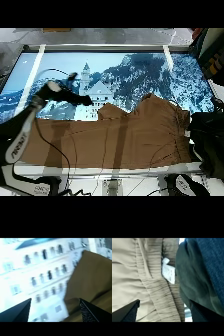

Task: Fold the clothes and pants, and hang the long-sleeved shirts on hangers.

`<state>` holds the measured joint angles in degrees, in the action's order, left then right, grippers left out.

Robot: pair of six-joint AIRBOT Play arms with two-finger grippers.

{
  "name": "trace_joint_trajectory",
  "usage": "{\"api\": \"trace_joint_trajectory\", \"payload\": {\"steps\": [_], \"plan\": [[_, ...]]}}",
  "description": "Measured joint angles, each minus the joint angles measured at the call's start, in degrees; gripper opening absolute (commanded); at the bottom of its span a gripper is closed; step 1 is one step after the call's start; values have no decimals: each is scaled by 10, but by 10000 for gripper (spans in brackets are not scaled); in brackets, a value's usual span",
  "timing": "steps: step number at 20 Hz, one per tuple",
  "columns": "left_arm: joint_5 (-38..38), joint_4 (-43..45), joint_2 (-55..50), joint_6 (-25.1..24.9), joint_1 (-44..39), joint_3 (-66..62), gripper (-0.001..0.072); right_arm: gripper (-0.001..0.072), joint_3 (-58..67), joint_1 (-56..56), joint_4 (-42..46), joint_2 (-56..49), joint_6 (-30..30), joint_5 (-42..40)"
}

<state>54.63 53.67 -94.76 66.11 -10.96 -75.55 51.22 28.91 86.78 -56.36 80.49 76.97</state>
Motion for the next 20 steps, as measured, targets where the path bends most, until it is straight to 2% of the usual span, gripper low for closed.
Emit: {"api": "trace_joint_trajectory", "payload": {"steps": [6,7,9,10,14,20], "plan": [[-56,-17,-63,19,-74,0,690,696,0,0,-1,0,0,-12],[-61,-20,-69,22,-79,-1,551,696,0,0,-1,0,0,-13],[-64,-23,-81,25,-85,-1,166,696,0,0,-3,0,0,-15],[-63,-20,-85,27,-88,-3,10,696,0,0,-5,0,0,-17],[-68,-15,-90,14,-85,-46,13,696,0,0,-14,0,0,-33],[-84,-17,-65,-5,-50,-204,13,696,0,0,-23,0,0,-66]]}}
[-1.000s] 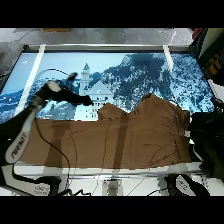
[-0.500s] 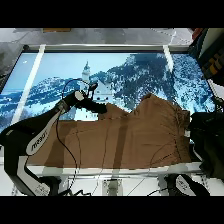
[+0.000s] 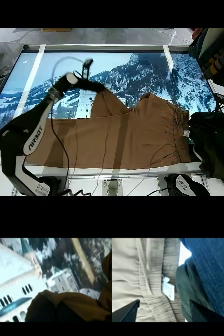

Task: Fold the clothes and pants, and hang the long-sleeved shirts on hangers.

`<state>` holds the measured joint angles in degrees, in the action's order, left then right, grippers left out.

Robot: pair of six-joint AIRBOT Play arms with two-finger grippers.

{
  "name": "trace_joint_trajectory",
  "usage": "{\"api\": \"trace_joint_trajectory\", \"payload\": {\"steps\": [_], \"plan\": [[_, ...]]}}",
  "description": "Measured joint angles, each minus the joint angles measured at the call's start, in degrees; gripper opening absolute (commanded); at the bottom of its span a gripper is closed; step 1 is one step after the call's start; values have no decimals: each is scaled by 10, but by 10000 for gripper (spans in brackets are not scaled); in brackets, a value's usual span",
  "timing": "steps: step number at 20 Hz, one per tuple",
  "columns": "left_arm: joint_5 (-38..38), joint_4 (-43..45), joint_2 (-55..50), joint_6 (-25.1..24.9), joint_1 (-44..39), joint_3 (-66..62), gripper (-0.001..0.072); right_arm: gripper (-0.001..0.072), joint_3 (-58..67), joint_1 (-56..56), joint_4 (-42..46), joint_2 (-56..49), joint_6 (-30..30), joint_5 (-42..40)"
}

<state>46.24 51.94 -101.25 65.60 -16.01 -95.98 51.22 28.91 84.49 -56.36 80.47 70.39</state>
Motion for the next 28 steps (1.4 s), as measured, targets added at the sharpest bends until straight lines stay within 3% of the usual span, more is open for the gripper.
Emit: {"api": "trace_joint_trajectory", "payload": {"steps": [5,17,22,28], "plan": [[-21,15,52,-3,36,-77,13,696,0,0,-2,0,0,-11],[-29,223,130,-4,147,-98,12,695,0,0,-3,0,0,-90],[-8,302,127,7,195,-97,13,695,0,0,-4,0,0,-115],[14,329,76,13,221,-90,13,695,0,0,-16,0,0,-138]]}}
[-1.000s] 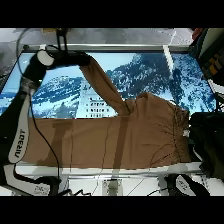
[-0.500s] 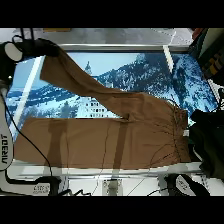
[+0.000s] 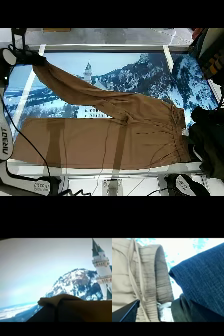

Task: Fold the clothes and pants, and hang the long-sleeved shirts on hangers.

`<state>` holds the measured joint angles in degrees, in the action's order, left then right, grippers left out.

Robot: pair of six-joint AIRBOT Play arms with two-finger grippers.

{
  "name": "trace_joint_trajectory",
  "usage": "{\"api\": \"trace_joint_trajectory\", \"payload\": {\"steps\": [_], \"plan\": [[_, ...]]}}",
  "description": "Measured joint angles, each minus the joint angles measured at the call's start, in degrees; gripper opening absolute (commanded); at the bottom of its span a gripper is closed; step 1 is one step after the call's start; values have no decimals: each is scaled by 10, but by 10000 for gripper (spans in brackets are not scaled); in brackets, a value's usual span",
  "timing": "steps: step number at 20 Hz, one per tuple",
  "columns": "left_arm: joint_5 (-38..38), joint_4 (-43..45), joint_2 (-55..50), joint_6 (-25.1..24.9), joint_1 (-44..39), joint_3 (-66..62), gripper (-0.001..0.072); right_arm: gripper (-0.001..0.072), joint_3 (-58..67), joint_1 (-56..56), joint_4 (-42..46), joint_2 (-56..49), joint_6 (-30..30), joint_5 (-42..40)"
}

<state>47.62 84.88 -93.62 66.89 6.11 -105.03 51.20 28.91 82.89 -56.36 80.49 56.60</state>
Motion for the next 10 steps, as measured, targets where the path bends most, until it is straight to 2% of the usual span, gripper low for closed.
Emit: {"api": "trace_joint_trajectory", "payload": {"steps": [5,10], "plan": [[-24,14,-69,0,4,1,13,695,0,0,-5,-4,0,-22],[-144,17,-121,0,1,1,29,695,-2,0,-10,-22,0,-34]]}}
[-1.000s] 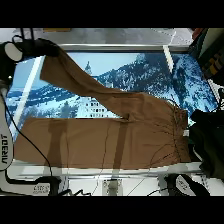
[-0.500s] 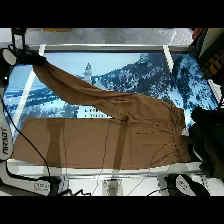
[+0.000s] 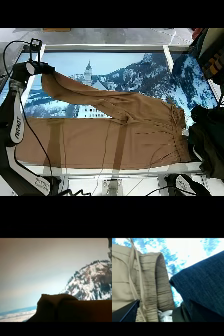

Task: Fold the clothes and pants, and hang the long-sleeved shirts on hangers.

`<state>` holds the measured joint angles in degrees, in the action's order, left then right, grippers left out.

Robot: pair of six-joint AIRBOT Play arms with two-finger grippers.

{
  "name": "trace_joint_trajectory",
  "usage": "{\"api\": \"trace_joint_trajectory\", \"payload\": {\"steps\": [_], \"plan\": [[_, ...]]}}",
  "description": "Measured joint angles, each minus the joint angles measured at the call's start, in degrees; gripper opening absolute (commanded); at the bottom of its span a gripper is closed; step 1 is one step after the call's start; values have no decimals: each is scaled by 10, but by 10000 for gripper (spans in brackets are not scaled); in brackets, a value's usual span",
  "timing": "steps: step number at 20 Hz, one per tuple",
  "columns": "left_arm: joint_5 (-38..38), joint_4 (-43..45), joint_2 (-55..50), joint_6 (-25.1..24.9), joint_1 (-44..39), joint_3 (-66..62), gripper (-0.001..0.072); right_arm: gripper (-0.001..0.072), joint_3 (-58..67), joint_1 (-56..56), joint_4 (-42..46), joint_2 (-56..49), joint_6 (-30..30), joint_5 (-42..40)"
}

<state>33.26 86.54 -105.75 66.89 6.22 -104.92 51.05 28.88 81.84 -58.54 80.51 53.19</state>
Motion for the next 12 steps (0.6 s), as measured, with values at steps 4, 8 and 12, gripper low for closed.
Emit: {"api": "trace_joint_trajectory", "payload": {"steps": [4,8,12], "plan": [[-71,0,-27,0,-2,0,704,695,-1,0,-25,-19,0,-5],[-49,3,-28,23,10,0,408,695,-1,0,-44,-31,0,-10],[89,15,-19,158,61,0,408,695,-1,0,-51,-35,0,-15]]}}
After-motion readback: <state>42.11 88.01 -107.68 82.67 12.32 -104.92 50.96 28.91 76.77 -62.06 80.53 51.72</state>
